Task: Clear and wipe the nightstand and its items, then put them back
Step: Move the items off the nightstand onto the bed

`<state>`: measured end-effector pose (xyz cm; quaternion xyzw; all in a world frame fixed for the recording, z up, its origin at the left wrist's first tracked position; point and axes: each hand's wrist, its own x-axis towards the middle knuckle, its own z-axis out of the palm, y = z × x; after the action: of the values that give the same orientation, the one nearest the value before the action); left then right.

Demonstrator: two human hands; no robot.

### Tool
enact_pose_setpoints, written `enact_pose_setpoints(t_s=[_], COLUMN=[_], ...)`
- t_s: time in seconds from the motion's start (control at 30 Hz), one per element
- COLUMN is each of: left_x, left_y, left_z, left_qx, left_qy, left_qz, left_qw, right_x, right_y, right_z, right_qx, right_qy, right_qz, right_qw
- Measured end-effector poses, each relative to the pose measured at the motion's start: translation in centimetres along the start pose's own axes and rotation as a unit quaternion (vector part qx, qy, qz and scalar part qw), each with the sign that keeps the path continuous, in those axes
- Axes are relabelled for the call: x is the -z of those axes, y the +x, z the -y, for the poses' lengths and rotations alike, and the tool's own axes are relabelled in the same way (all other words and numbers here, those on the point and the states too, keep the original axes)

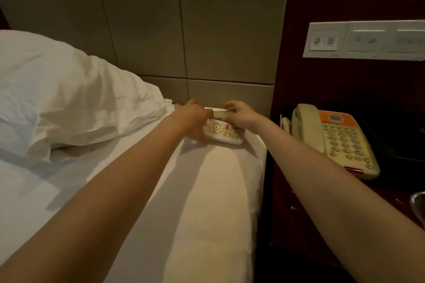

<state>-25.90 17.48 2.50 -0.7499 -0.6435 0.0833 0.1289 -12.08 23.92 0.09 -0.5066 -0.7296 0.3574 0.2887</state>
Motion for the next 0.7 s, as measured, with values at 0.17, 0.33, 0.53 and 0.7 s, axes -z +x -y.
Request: enact_pose_setpoints(t_s=[0.17, 0.33, 0.53, 0.7], left_x=[-0.5, 0.2, 0.0, 2.4], left_y=[0.9, 0.9, 0.5, -0.3], left_z=[0.0, 0.1, -0.5, -2.1], left_qx=[0.021, 0.028, 0.035, 0.028], left_qy=[-0.066, -0.054, -0.064, -0.058], left_qz=[0.047, 0.059, 0.063, 0.071], left_qw=[0.997, 0.996, 0.995, 0.995], right_x=[0.0, 0.2, 2.3, 3.4], right_y=[0.2, -0.2, -1.8, -4.2], right_z=[-0.9, -0.7, 0.3, 0.5], right_qx=[-0.02, -0.033, -0.044, -0.062], right_qy=[0.025, 0.013, -0.004, -0.002], right_qz=[0.032, 0.04, -0.016, -0.04], right_qw=[0.999, 0.999, 0.999, 0.997])
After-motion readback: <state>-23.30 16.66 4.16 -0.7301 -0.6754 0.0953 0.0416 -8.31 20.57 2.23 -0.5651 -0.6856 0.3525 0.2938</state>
